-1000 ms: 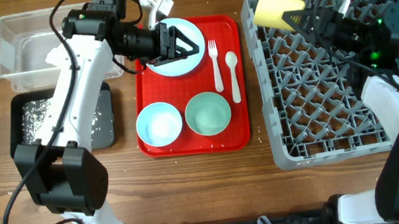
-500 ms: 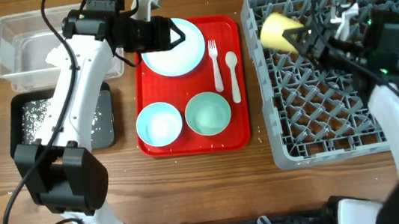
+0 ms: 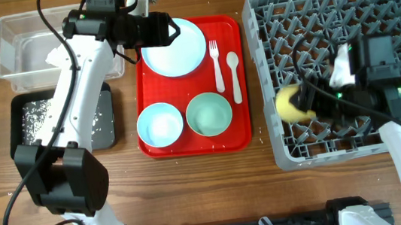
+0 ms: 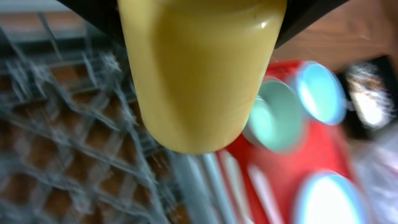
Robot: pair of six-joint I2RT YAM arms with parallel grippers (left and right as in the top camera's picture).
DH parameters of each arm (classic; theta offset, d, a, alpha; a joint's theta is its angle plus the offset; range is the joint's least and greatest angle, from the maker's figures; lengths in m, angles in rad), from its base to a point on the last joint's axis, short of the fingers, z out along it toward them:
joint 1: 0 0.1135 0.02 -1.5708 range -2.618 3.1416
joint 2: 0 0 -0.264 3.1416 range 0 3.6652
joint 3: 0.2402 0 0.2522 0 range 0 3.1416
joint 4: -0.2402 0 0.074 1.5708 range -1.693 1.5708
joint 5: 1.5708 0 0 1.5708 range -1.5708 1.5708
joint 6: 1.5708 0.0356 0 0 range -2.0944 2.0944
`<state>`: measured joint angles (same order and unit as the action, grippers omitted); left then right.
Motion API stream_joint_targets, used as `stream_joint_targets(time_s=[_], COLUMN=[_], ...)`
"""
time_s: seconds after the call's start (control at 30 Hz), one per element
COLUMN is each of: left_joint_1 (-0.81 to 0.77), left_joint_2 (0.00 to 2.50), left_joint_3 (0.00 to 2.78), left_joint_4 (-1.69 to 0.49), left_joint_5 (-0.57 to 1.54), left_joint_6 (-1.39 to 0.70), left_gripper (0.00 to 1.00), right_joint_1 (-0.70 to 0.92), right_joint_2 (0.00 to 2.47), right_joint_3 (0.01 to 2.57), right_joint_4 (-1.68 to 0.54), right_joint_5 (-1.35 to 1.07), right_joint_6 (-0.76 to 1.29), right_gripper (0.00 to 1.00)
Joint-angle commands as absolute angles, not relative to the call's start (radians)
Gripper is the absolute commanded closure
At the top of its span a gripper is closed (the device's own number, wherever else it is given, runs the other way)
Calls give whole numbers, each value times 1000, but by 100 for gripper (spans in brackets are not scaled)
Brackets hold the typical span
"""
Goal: Sort waste into correct bins and load items into the dishwasher rack
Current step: 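Lower the yellow cup upside down into the rack with the right gripper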
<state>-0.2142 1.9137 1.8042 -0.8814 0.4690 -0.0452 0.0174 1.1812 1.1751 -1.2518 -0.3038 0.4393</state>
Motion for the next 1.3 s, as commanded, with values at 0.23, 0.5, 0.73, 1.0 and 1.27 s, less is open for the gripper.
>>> stream_joint_targets(time_s=[0.23, 0.5, 0.73, 1.0, 1.27], left_joint_1=[-211, -211, -211, -211, -211], left_joint_2=[1902, 1902, 1902, 1902, 1902], left_joint_3=[1818, 1818, 1818, 1818, 1818], left_joint_4=[-878, -879, -881, -881, -882], left_joint_5=[398, 399, 399, 399, 399], left_joint_6=[-33, -33, -33, -33, -33], left_gripper=[42, 42, 42, 36, 34], right_joint_1=[40, 40, 40, 40, 40], right_joint_2=[1213, 1295, 1362, 1389, 1380], right_joint_3=[1143, 1061, 1021, 1029, 1108], right_joint_4=[-1395, -1334, -1253, -1244, -1251], right_joint_5=[-105, -124, -129, -140, -168], right_joint_6=[448, 421, 446, 446, 403], right_gripper=[72, 72, 64, 36, 14])
